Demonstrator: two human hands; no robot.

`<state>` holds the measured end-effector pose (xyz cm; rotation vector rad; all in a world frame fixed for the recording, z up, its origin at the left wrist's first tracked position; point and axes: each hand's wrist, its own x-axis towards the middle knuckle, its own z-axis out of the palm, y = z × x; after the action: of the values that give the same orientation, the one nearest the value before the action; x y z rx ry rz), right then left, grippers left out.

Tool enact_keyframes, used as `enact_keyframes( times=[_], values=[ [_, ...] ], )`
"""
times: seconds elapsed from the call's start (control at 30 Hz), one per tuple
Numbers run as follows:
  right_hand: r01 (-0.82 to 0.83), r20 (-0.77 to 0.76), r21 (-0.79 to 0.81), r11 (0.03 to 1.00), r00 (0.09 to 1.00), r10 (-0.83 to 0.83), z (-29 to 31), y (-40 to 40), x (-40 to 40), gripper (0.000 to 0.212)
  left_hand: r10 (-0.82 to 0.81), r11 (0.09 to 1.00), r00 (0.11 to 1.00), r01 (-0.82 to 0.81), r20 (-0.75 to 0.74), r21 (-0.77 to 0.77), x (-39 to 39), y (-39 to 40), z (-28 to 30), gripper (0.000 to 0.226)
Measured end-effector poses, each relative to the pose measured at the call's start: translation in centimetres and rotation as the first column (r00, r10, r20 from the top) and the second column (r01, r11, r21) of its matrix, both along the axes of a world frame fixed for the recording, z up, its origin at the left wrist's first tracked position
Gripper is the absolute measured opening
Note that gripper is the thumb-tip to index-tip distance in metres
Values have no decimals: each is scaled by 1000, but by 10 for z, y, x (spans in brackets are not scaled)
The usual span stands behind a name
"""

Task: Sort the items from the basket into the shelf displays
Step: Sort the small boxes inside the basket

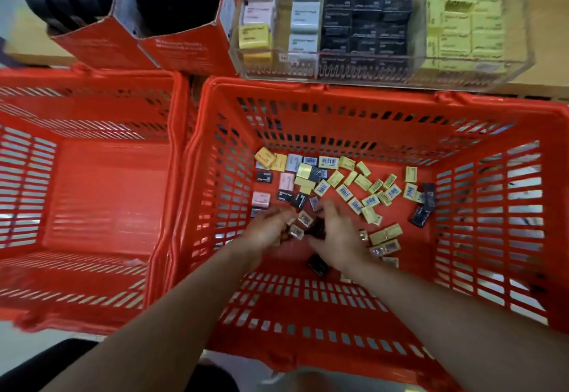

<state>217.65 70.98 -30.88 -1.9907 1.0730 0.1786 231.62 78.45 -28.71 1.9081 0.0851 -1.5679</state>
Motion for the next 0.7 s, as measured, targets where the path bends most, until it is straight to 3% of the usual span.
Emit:
enact_keyframes(
  times=[0.07,0.17,0.3,0.37,0.43,0.5,0.6,0.7],
  values=[
    [109,163,73,991,979,-120,11,-7,2,63,-3,1000,999,2,-43,-13,1,-5,1,26],
    [172,308,168,971,926,-217,27,-9,12,68,170,981,947,-188,-272,-43,-2,-14,1,40],
    [131,379,256,958,898,-224,38,-11,11,68,250,941,881,-319,-402,-113,-3,-18,3,42],
    [160,379,200,967,897,-227,36,-14,-3,58,379,887,807,-456,-453,-70,3,-13,3,38],
    [96,218,9,995,971,-96,30,-13,-18,41,526,796,693,-605,-493,0,10,-6,2,31],
    [-80,-105,-64,995,992,73,22,-7,-28,39,581,761,671,-649,-460,15,14,0,0,26],
    [-303,-452,-6,953,851,268,12,8,-24,76,569,782,713,-624,-410,-1,15,6,1,23],
    [-460,-513,-72,885,778,363,7,23,-15,83,556,797,728,-604,-401,9,13,9,2,22]
  ],
)
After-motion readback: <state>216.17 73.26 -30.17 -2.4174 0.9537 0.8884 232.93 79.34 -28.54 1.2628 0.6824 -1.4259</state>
